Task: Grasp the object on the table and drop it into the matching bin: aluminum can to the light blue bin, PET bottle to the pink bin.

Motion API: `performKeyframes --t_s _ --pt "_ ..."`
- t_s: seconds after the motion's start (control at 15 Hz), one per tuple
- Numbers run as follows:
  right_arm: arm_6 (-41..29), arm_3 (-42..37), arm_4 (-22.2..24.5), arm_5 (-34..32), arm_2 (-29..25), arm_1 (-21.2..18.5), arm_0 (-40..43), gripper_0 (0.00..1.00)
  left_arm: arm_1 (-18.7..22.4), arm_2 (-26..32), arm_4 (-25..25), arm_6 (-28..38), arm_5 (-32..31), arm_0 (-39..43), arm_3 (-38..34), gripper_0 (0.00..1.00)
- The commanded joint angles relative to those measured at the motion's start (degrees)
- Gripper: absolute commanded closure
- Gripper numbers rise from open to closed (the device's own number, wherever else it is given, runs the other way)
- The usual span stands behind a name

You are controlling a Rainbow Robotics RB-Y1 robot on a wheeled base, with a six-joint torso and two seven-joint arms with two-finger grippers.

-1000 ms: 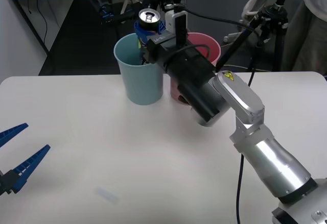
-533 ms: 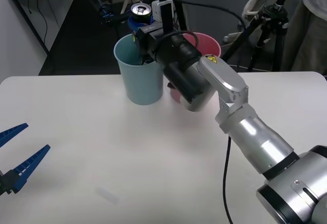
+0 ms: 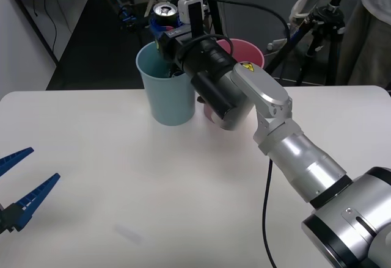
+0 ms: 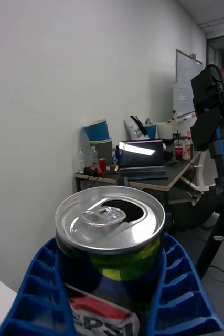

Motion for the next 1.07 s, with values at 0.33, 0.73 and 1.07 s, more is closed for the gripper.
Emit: performKeyframes --t_s 0.33,0.73,1.07 --pt "-0.32 0.0 0.17 -1.89 -0.53 0.0 -0.01 0.0 0.0 0.0 0.0 0.0 0.0 0.0 0.0 0.0" --pt "-0.32 -0.09 0.26 -2.15 -0.62 0.0 -0.01 0.0 0.0 0.0 0.0 0.0 0.0 0.0 0.0 0.0" --pt "0.12 -3.17 0.52 -6.64 -1.85 -1.06 2.63 0.0 0.0 0.0 0.0 0.0 0.0 0.0 0.0 0.0"
